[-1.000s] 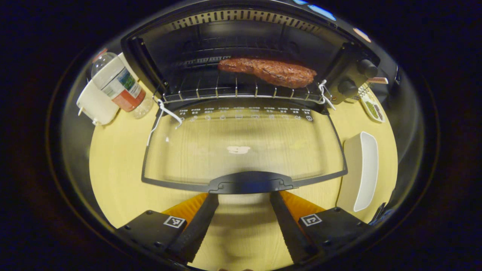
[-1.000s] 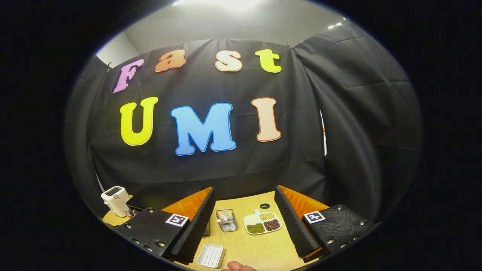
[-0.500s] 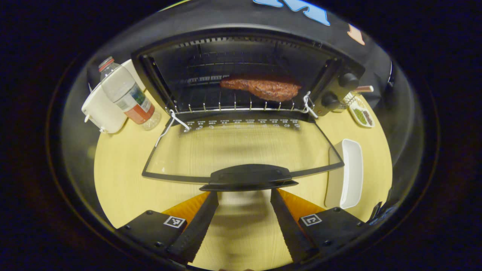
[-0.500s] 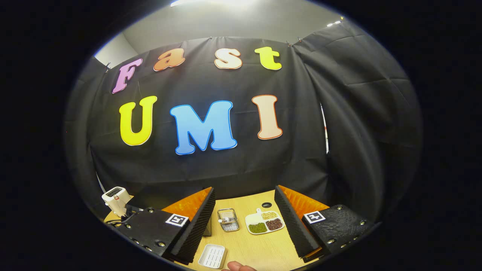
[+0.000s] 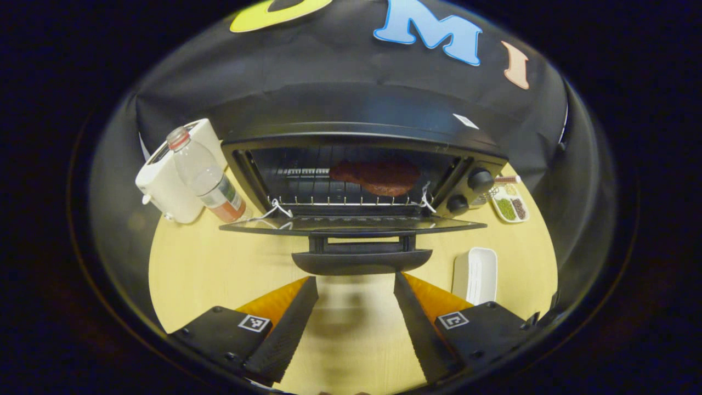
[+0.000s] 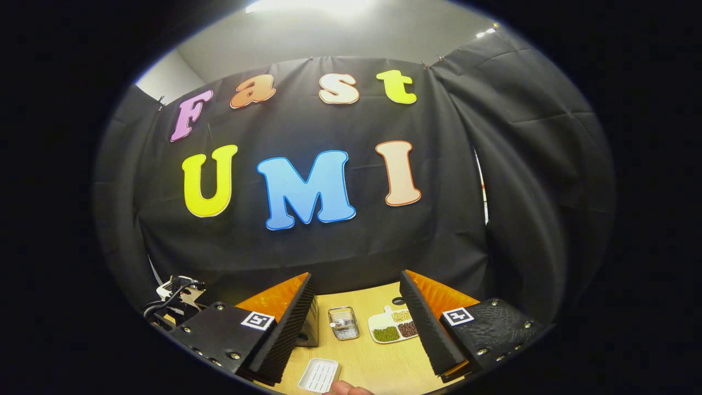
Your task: Open the electric oven with the left hand, put the food in, and close the electric oven.
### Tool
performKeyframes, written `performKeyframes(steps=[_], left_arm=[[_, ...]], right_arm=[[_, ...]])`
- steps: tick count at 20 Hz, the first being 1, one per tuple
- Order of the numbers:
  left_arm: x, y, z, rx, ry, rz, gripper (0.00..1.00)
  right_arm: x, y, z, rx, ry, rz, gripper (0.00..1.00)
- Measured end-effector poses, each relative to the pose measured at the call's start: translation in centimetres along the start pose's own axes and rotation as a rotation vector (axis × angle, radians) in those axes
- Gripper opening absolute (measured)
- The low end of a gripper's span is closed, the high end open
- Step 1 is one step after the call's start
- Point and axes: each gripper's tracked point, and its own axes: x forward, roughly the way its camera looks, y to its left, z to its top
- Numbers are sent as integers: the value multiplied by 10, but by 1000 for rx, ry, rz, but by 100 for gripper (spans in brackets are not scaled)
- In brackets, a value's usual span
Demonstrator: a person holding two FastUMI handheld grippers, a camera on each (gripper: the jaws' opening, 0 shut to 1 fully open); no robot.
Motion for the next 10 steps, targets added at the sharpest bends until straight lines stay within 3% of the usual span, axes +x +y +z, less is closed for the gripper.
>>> performKeyframes(steps=[4,10], left_arm=[[-15,-2,16,14,-81,4,99],[-49,-7,62,2,-259,21,97]], right_arm=[[-2,-8,-6,-3,18,-15,95],[0,-11,-9,-3,39,13,95]])
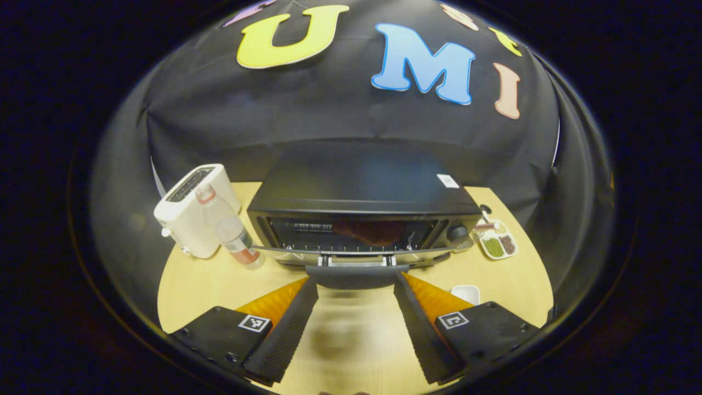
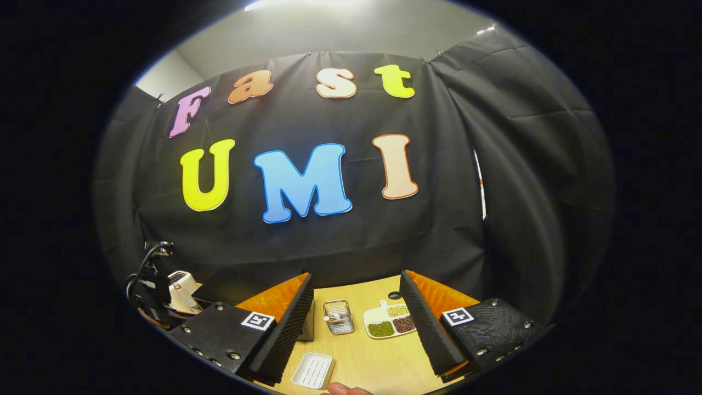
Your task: Open the electric oven with the left hand, put the food in, and close the electric oven.
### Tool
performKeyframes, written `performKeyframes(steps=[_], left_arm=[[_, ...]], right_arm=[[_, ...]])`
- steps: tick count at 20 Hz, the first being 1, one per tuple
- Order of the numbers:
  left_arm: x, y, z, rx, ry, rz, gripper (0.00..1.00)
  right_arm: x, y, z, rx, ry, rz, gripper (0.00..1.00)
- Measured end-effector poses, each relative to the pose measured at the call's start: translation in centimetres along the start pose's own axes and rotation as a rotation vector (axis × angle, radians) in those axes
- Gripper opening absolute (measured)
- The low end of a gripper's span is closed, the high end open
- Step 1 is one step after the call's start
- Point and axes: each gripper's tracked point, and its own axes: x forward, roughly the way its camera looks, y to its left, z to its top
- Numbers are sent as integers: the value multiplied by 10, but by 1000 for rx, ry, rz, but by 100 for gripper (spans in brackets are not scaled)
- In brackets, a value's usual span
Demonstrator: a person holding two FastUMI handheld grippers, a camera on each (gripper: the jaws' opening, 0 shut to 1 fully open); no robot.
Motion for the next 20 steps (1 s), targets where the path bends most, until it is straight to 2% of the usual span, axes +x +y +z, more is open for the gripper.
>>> performKeyframes(steps=[3,5,8,12,13,15,20], left_arm=[[-4,1,5,9,-14,14,92],[-9,0,11,6,-37,22,99],[-36,-8,43,16,-157,33,95],[-114,-23,109,-1,-395,43,99],[-138,-23,126,-1,-466,64,95],[-181,-24,152,12,-586,103,96],[-252,-46,173,38,-709,118,99]], right_arm=[[-2,-3,-1,-3,3,18,95],[-3,-7,2,-10,2,20,96],[-5,-11,14,-18,-17,35,95],[-2,-8,41,-49,-47,82,96],[-2,-6,49,-60,-55,96,95],[-1,1,64,-77,-69,128,96],[-13,23,90,-80,-101,215,96]])
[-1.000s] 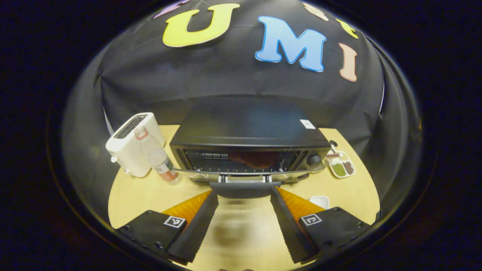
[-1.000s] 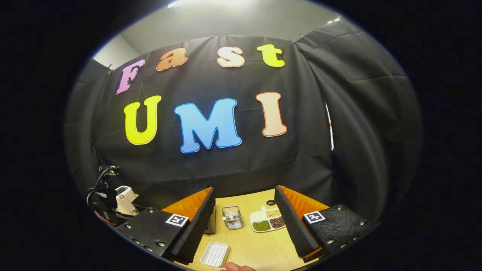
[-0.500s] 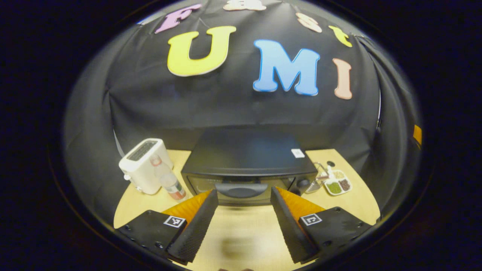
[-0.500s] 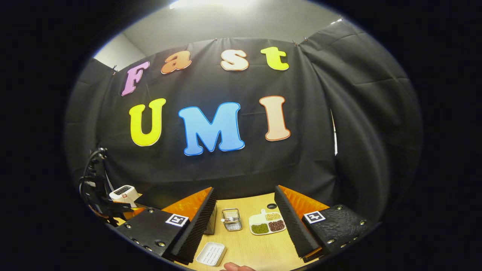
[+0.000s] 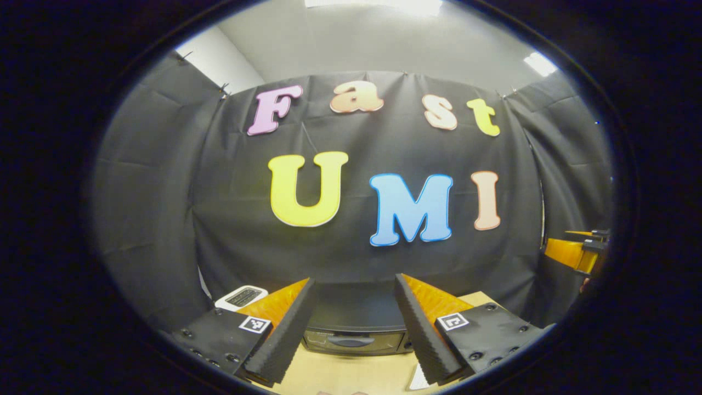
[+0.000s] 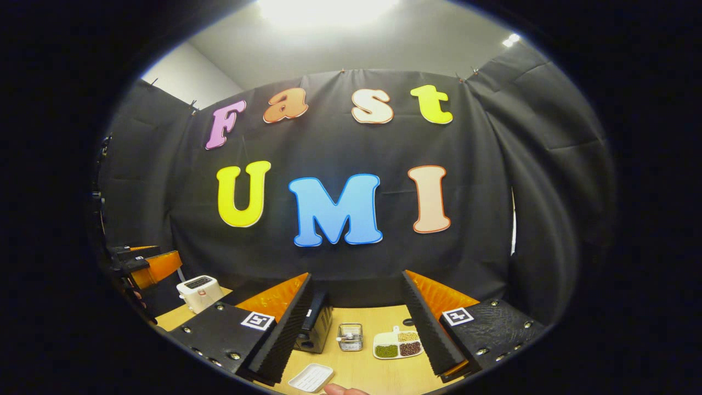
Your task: Open the electric oven with the left hand, put the food in, and close the electric oven.
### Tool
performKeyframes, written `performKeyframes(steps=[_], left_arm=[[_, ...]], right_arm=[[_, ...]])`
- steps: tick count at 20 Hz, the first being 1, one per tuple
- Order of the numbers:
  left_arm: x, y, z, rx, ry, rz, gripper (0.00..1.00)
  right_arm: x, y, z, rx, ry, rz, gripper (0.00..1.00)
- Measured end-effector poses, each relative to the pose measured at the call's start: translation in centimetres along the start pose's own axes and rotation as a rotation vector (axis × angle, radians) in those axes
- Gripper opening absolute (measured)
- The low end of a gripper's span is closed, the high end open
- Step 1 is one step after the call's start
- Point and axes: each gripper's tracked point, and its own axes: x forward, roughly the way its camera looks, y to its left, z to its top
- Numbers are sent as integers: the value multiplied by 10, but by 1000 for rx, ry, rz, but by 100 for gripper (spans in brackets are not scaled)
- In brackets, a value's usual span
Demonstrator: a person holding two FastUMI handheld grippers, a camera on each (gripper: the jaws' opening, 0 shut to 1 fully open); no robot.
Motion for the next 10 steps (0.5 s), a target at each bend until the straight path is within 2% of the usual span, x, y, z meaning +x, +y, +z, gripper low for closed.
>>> performKeyframes(steps=[4,7,10], left_arm=[[-14,-4,15,-17,-36,-17,98],[-16,0,14,9,-39,-49,98],[-16,2,16,-19,-35,-69,98]], right_arm=[[-5,13,10,-4,-17,14,95],[-10,22,11,12,-13,-7,96],[-19,35,12,10,0,-17,96]])
